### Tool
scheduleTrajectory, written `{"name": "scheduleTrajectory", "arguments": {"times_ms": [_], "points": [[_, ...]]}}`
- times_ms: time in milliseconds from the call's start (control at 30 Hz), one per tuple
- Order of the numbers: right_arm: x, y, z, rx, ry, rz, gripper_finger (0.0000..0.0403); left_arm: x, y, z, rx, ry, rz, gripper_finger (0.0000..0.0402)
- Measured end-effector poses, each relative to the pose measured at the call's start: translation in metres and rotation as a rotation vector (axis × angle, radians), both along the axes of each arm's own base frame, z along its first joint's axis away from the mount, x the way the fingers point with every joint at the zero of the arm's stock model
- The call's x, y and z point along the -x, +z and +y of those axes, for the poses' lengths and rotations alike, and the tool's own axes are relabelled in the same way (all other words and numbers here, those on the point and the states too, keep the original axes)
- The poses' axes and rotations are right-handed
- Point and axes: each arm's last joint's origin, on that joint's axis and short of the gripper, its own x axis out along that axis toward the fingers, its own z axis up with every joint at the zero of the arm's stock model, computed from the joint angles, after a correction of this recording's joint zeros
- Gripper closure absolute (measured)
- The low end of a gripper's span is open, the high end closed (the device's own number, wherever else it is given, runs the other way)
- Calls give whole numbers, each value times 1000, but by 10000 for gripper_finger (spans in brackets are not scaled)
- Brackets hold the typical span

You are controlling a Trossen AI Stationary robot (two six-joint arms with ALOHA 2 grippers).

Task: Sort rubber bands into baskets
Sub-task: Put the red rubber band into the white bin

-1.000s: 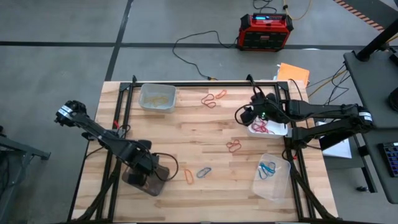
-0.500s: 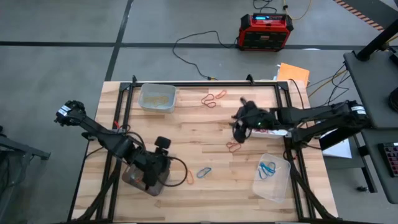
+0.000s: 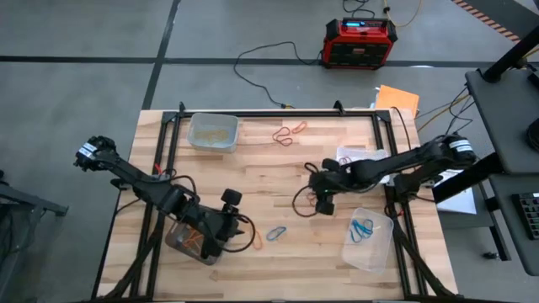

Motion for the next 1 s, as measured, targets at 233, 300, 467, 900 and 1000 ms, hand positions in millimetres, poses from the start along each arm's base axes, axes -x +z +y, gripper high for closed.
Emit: {"name": "scheduleTrajectory", "arguments": {"times_ms": [233,300,467,900,1000], "points": [[-15,-20,2,11,-22,184,236,-2,5,2,-27,84,-55,279],[-20,-27,3,14,-2,214,236,-3,6,2,-30,106,-65,279],[-32,-42,5,5,62,282,236,-3,6,2,6,162,-78,279],[-39,-65,7,-15,102,359,319,-3,7,4,48,278,-110,279],[-38,-63,7,0,123,355,373,-3,8,5,56,307,-119,279]]}}
